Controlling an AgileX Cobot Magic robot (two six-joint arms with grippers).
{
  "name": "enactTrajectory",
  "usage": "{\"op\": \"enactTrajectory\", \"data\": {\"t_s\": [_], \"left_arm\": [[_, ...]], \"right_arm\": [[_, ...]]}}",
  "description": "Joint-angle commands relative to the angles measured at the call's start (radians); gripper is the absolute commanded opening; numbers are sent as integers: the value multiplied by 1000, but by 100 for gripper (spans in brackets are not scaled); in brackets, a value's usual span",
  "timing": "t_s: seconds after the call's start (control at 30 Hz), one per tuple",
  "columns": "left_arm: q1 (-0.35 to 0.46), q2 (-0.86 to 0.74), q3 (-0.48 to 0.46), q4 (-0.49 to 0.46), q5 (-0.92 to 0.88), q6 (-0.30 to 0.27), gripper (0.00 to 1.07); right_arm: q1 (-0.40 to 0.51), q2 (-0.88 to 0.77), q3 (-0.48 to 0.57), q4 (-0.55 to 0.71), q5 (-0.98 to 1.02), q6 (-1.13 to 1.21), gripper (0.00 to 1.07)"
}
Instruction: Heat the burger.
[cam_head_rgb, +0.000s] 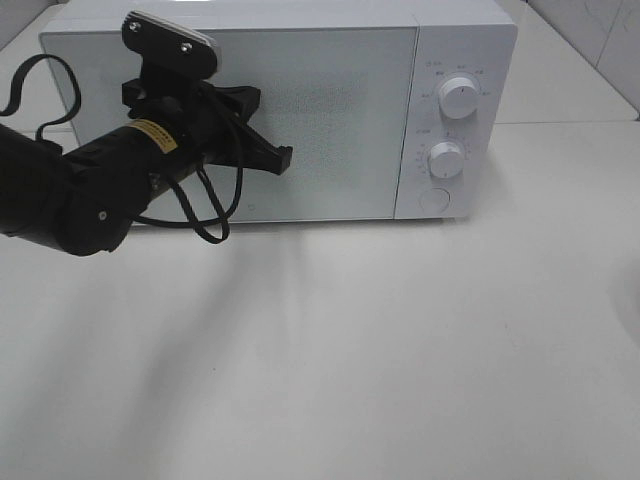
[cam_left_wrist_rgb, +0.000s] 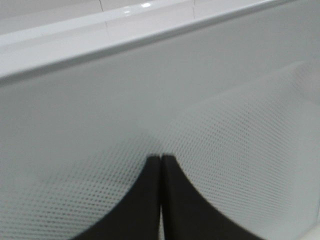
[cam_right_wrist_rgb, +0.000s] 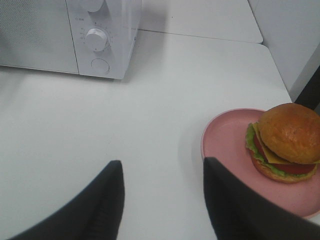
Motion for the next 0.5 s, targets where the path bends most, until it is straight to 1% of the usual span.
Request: {"op": "enactTrajectory", "data": {"t_s": [0.03, 0.07, 0.13, 0.37, 0.5], "left_arm": [[16, 32, -115, -193, -25, 61, 0], [16, 32, -115, -193, -25, 61, 0], [4, 36, -141, -205, -16, 78, 0], [-16, 36, -143, -220, -20, 77, 0], [-49, 31, -143, -232, -21, 78, 0]], "right_arm": [[-1, -28, 0, -1, -6, 2, 52], [-1, -28, 0, -1, -6, 2, 52], [-1, -28, 0, -1, -6, 2, 52], [-1, -28, 0, -1, -6, 2, 52], [-1, -28, 0, -1, -6, 2, 52]]}}
